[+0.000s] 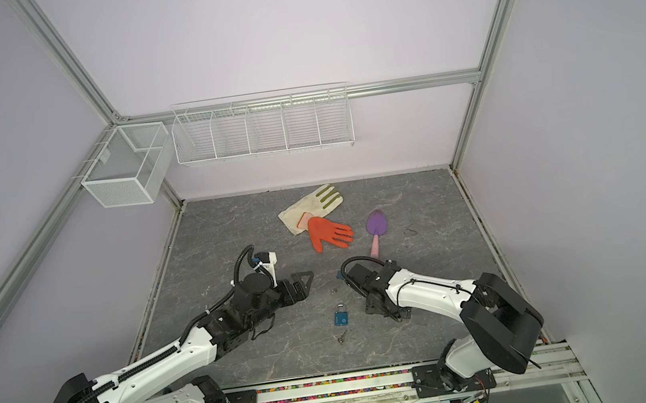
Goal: Unlock with the key
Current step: 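Lower the right gripper onto the silver key beside the gold padlock and close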
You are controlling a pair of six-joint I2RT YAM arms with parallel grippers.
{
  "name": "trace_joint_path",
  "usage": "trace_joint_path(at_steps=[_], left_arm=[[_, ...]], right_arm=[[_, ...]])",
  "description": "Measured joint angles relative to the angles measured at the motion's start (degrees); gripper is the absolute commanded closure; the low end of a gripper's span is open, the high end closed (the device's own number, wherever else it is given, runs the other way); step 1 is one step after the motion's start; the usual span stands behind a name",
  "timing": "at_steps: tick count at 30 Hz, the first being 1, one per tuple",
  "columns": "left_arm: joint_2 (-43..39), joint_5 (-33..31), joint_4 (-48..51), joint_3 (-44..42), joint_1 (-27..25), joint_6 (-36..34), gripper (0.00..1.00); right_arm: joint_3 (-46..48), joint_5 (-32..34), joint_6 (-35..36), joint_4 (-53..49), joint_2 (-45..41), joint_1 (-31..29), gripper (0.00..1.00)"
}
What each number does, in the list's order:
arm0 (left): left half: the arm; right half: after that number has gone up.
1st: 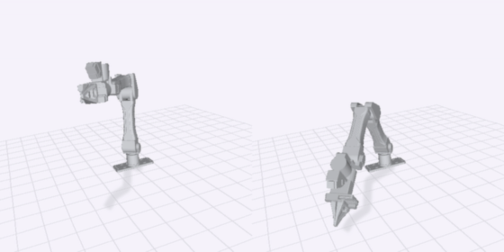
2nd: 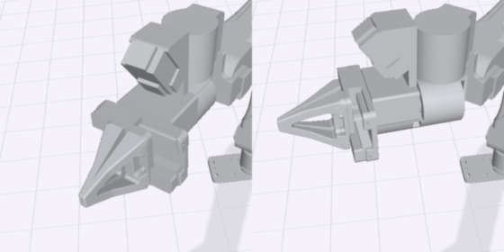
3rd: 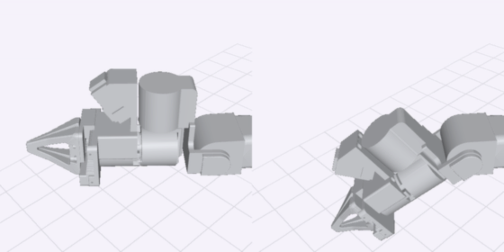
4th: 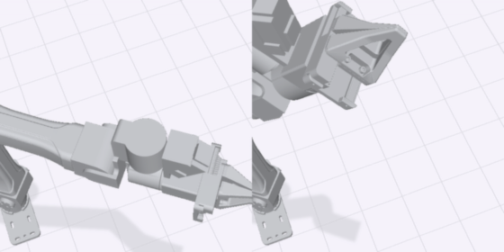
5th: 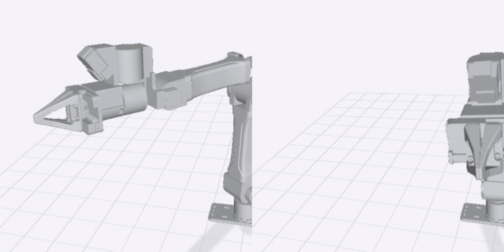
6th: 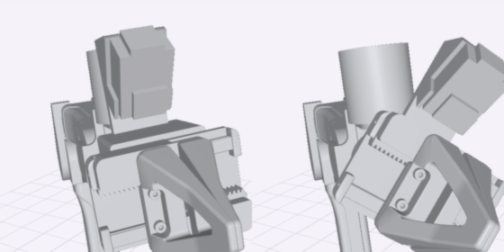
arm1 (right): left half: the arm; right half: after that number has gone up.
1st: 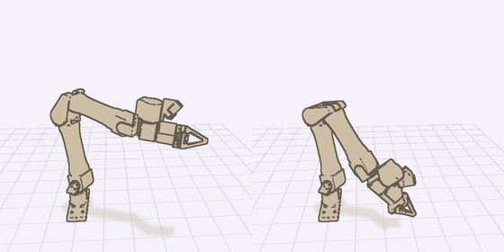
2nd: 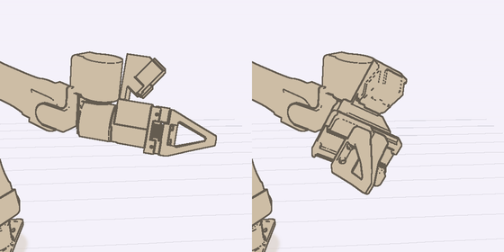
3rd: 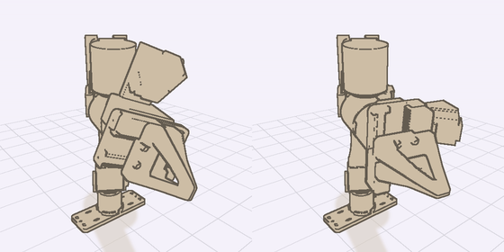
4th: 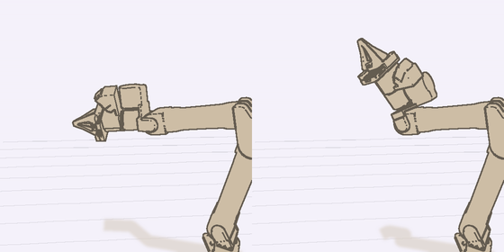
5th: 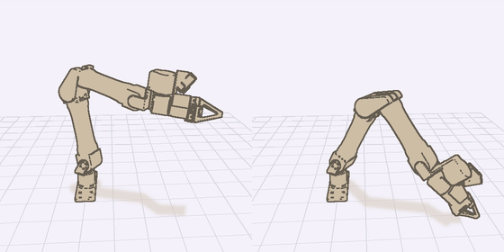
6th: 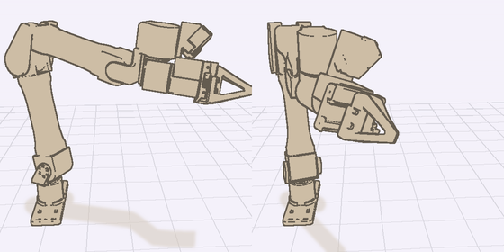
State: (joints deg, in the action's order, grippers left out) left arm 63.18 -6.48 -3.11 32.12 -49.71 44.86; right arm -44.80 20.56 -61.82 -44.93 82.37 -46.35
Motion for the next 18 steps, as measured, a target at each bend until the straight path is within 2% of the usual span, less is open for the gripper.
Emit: trace_joint_path(at_steps=[9, 18], left_arm=[[0.02, -3.41, 1.29, 1.25, -0.20, 0.55, 0.00], [-0.59, -4.66, 2.99, 1.42, -0.20, 0.52, 0.00]], right_arm=[[-2.12, -3.04, -0.79, 2.47, -0.39, 0.00, 0.26], [-2.34, -6.75, -0.72, 7.26, 4.66, 0.11, 0.46]])
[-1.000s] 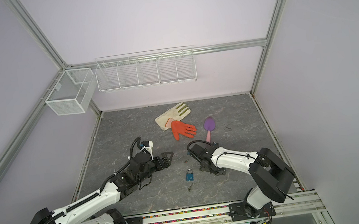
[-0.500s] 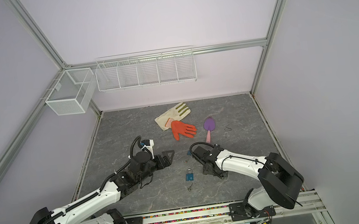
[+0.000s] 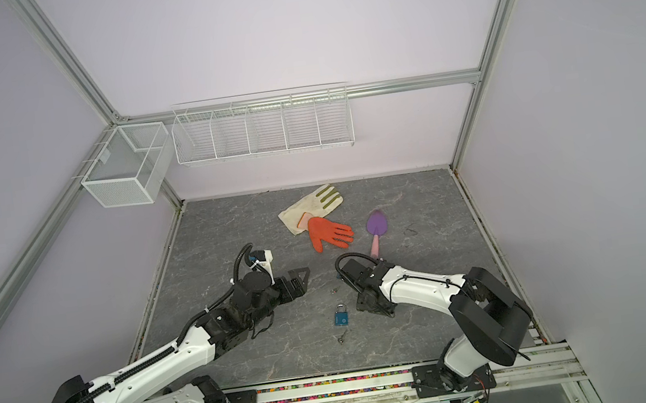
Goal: Unlock with the key
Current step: 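Lower the right gripper onto the silver key beside the gold padlock and close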
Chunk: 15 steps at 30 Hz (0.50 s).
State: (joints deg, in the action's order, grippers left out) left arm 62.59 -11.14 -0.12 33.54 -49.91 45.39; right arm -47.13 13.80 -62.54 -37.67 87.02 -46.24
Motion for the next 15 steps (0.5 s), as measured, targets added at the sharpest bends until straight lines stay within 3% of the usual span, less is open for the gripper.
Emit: trace_joint_path(at_steps=[8, 15], left_arm=[[0.39, 0.33, 0.68, 0.13, 0.00, 0.00, 0.00], [1.62, 0.79, 0.85, 0.74, 0.00, 0.02, 0.00]], right_arm=[[0.31, -1.29, 0.52, 2.23, 0.22, 0.79, 0.61], [1.36, -1.64, 1.31, 2.86, 0.22, 1.77, 0.68]])
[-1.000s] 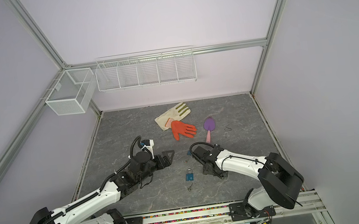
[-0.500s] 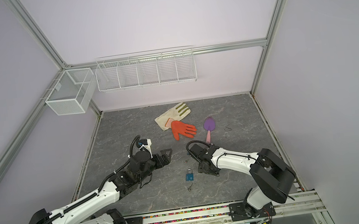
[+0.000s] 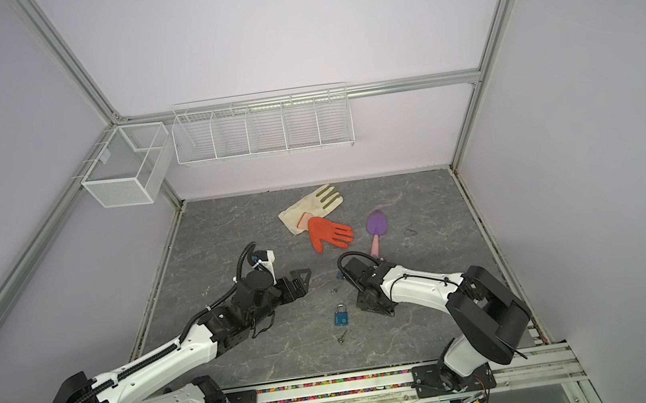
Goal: Unlock with the key
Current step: 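Lower the right gripper onto the silver key beside the gold padlock and close, then lift the key with the right gripper and raise it toward the left gripper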
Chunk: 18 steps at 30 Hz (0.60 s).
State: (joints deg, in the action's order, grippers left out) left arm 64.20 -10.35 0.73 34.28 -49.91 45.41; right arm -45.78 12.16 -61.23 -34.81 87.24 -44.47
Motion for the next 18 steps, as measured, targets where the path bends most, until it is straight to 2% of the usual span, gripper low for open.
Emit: trace_joint_path(at_steps=[7, 18], left_arm=[[1.31, 0.55, 0.00, 0.02, 0.00, 0.00, 0.00], [3.76, 1.81, -0.44, 1.20, 0.00, 0.52, 0.00]], right_arm=[[0.35, 0.00, 1.05, -0.09, 0.00, 0.63, 0.76], [0.48, 0.00, 3.74, -0.13, -0.02, 1.01, 0.80]])
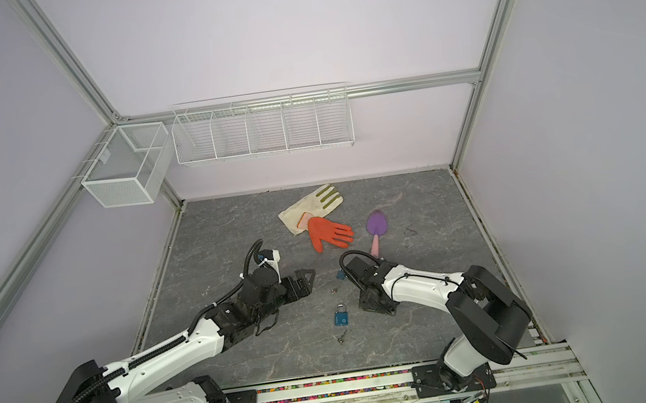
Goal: Unlock with the key
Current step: 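Lift the key with the right gripper and raise it toward the left gripper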
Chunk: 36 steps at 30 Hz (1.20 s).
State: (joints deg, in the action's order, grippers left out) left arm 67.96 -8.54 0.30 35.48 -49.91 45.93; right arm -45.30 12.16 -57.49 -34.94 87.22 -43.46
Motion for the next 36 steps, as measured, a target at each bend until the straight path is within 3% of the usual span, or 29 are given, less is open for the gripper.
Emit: trace_joint_path(at_steps=[10, 17, 23, 36], left_arm=[[0.79, 0.50, -0.09, 0.37, 0.00, 0.42, 0.00], [1.09, 0.72, -0.39, 0.68, 0.00, 0.57, 0.00], [1.09, 0.72, -0.39, 0.68, 0.00, 0.98, 0.00], [-2.10, 3.28, -0.90, 0.68, 0.00, 8.37, 0.00]], right_arm=[[0.17, -0.02, 2.47, 0.09, -0.11, 0.26, 0.84], [0.42, 0.00, 4.11, 1.40, -0.22, 0.37, 0.93], [1.62, -0.46, 6.27, 3.63, -1.40, 0.37, 0.94], [3.63, -0.17, 14.71, 4.85, -13.70, 0.37, 0.94]])
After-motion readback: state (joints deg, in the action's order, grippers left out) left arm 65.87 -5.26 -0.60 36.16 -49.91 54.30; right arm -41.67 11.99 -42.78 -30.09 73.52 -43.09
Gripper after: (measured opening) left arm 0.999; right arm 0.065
